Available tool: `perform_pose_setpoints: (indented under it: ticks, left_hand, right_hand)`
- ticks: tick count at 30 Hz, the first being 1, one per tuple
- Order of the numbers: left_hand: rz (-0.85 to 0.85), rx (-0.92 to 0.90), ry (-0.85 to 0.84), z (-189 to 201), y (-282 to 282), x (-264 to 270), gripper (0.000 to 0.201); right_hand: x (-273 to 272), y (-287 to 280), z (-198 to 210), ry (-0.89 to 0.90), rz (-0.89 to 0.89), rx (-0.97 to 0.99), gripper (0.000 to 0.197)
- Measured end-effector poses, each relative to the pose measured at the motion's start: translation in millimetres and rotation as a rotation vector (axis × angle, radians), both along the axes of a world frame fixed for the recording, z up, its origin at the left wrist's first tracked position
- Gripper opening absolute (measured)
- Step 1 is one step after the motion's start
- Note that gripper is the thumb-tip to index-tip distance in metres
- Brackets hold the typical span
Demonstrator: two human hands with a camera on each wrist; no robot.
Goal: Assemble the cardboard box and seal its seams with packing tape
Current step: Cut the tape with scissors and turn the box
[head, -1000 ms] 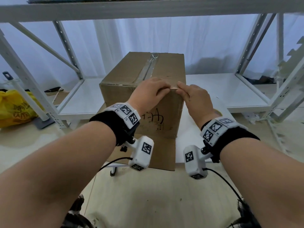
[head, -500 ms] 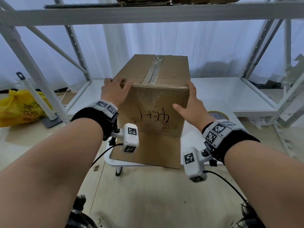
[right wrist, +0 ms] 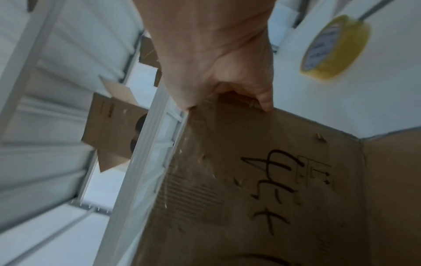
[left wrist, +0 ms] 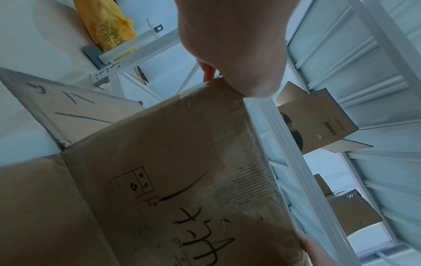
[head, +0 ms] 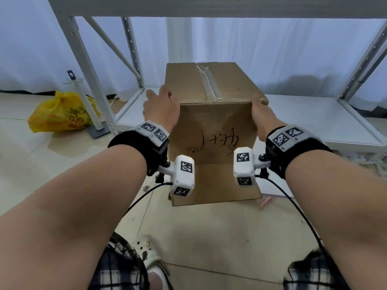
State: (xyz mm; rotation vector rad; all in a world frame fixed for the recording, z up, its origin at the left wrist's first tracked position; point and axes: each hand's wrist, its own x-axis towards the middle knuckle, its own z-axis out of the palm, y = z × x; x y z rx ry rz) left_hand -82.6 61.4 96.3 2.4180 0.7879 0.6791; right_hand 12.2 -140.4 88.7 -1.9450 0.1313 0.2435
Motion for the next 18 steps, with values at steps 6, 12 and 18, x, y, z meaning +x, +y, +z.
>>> perform_pose_setpoints:
  ticks: [6,12,18]
  left_hand:
    - [-0.063,0.010,-0.066,-1,17,-21,0.022]
    - [-0.180,-0.034,-0.054,-2,41,-6,0.031]
    - [-0.295,-0.165,-0.116,-13,48,5,0.041]
  right_hand:
    - [-2,7,1,-0.033,-0.039,-0.117,0.074]
    - [5,19,5,-0.165,0.020,-0.218,0.051]
    - [17,29,-4,-0.067,0.003,-0.161,0.057]
